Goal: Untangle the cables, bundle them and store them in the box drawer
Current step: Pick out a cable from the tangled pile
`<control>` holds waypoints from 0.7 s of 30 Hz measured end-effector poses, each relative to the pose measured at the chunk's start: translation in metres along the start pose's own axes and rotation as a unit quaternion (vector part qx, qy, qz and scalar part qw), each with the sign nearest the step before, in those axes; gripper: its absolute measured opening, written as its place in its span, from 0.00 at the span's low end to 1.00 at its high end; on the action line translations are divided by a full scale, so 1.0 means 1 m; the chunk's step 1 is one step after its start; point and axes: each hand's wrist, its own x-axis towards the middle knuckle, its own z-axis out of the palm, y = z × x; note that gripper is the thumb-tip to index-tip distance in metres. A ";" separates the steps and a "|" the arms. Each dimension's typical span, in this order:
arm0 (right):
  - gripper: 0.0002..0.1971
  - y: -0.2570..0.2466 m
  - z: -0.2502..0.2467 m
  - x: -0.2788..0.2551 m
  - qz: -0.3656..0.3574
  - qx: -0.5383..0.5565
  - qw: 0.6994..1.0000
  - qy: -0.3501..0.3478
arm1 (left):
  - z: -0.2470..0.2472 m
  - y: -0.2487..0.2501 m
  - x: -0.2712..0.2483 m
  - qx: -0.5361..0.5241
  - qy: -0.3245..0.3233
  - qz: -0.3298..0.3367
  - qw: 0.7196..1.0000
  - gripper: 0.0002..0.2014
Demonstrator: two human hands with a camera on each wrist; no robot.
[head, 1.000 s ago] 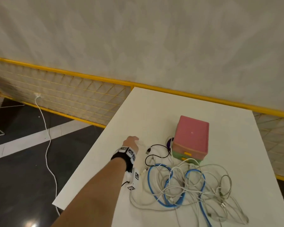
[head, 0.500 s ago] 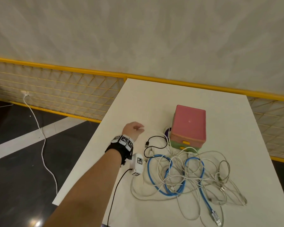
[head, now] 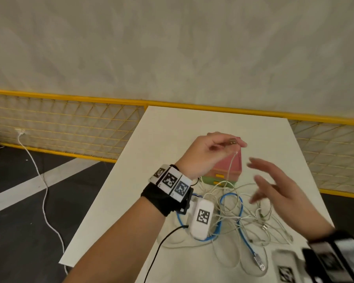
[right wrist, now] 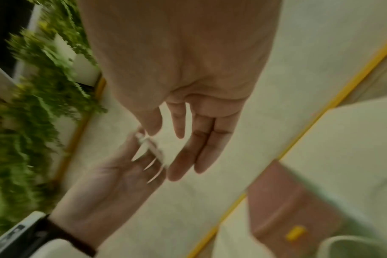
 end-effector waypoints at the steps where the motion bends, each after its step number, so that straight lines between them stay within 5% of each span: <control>1: 0.18 -0.007 0.011 0.012 -0.021 0.048 0.998 -0.023 | 0.006 0.006 -0.001 0.032 -0.008 0.029 0.999 0.07; 6: 0.13 -0.016 0.042 0.046 -0.052 0.173 0.982 -0.056 | -0.001 0.035 -0.002 0.008 0.027 0.055 0.998 0.05; 14: 0.15 0.055 0.053 0.037 0.076 0.151 0.983 -0.074 | -0.059 0.093 0.016 -0.047 0.182 0.171 0.967 0.07; 18: 0.14 0.055 0.046 0.042 0.049 0.105 0.993 -0.039 | -0.049 0.103 0.005 -0.044 0.134 0.161 0.977 0.03; 21: 0.14 0.043 0.035 0.047 0.002 0.066 0.998 -0.016 | -0.026 0.085 -0.002 0.135 0.017 0.046 0.990 0.08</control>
